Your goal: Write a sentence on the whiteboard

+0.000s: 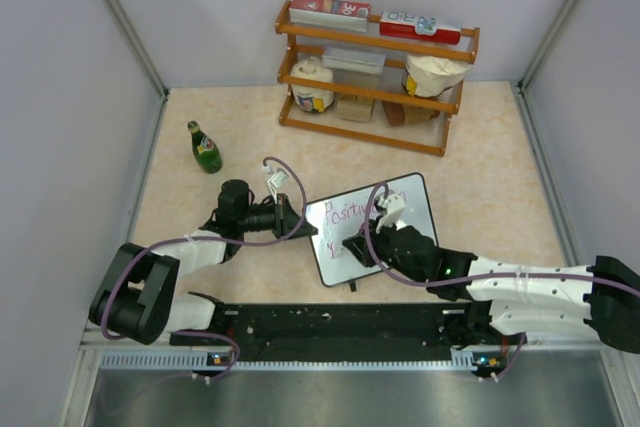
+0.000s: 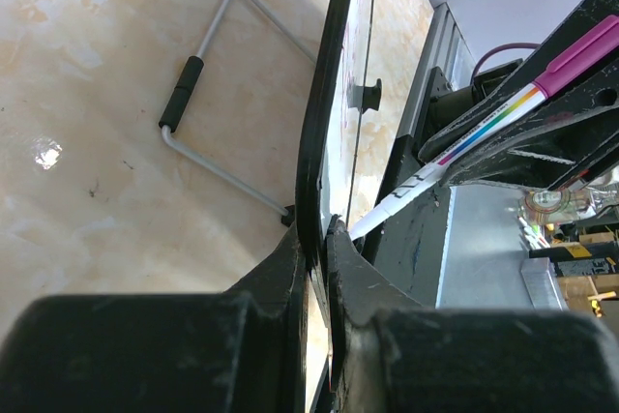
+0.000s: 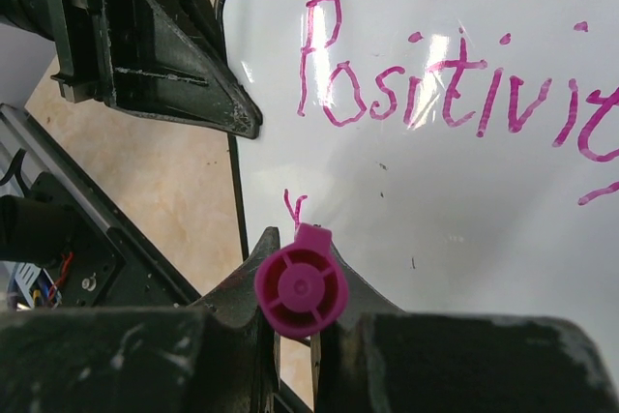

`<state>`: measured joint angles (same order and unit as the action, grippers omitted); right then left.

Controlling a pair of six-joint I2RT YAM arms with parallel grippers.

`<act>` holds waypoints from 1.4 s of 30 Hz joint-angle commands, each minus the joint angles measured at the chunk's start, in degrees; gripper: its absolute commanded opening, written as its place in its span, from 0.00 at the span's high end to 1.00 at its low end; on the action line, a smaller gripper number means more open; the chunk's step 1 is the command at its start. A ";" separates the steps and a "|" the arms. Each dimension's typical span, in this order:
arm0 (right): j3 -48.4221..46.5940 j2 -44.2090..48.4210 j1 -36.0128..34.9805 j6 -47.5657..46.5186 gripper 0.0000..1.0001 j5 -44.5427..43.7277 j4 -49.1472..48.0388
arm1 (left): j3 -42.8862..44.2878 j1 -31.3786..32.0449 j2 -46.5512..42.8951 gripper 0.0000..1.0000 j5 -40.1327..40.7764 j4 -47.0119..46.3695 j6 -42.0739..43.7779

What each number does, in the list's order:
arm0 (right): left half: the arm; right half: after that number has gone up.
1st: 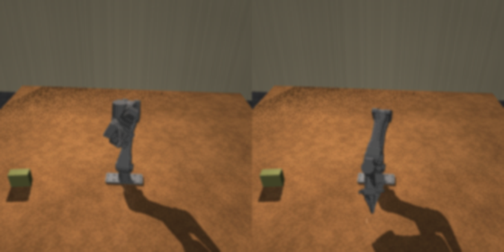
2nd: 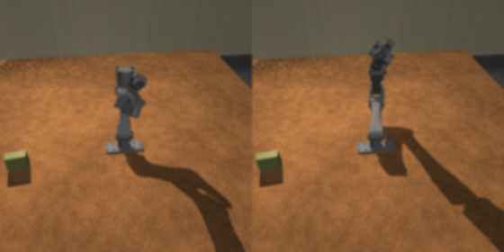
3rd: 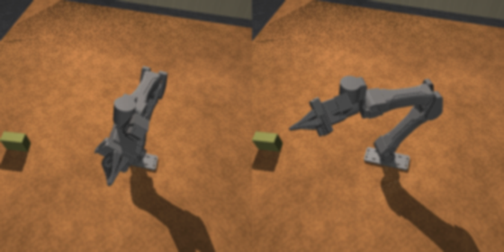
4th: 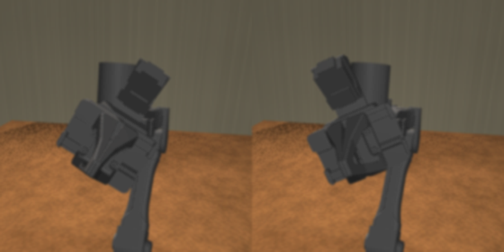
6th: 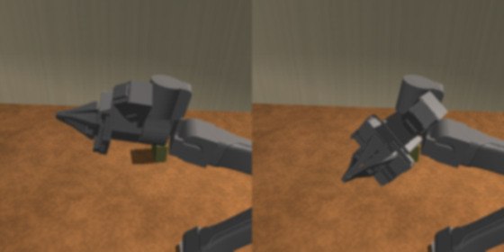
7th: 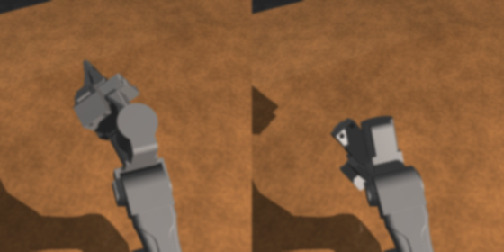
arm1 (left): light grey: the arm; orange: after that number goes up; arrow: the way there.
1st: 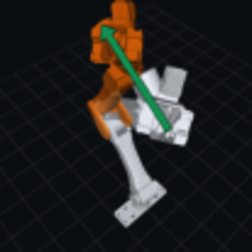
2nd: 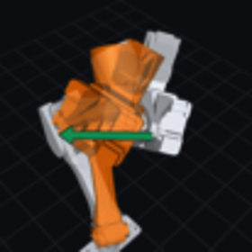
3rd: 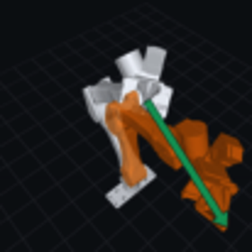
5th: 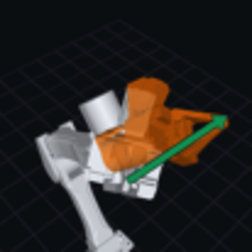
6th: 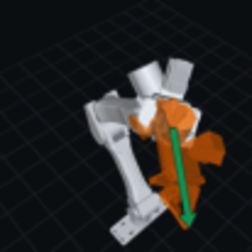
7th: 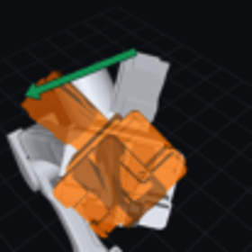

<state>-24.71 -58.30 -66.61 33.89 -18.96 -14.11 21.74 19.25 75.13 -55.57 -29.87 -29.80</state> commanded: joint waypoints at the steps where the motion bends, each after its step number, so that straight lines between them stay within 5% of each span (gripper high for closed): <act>1: 0.01 0.55 -0.01 -0.05 1.00 0.50 -0.66 | -0.38 0.18 0.10 1.00 4.42 1.57 5.46; 12: -0.78 8.12 4.38 0.39 1.00 2.44 -1.36 | -0.47 0.27 0.10 1.00 4.33 1.48 5.46; 42: -1.75 0.91 6.93 -0.58 1.00 1.47 -4.00 | -0.47 0.27 0.19 1.00 4.42 1.48 5.46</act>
<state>-24.75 -56.27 -60.45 33.69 -16.71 -15.79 21.74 19.25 75.13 -55.64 -29.89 -29.80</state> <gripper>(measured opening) 0.087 0.109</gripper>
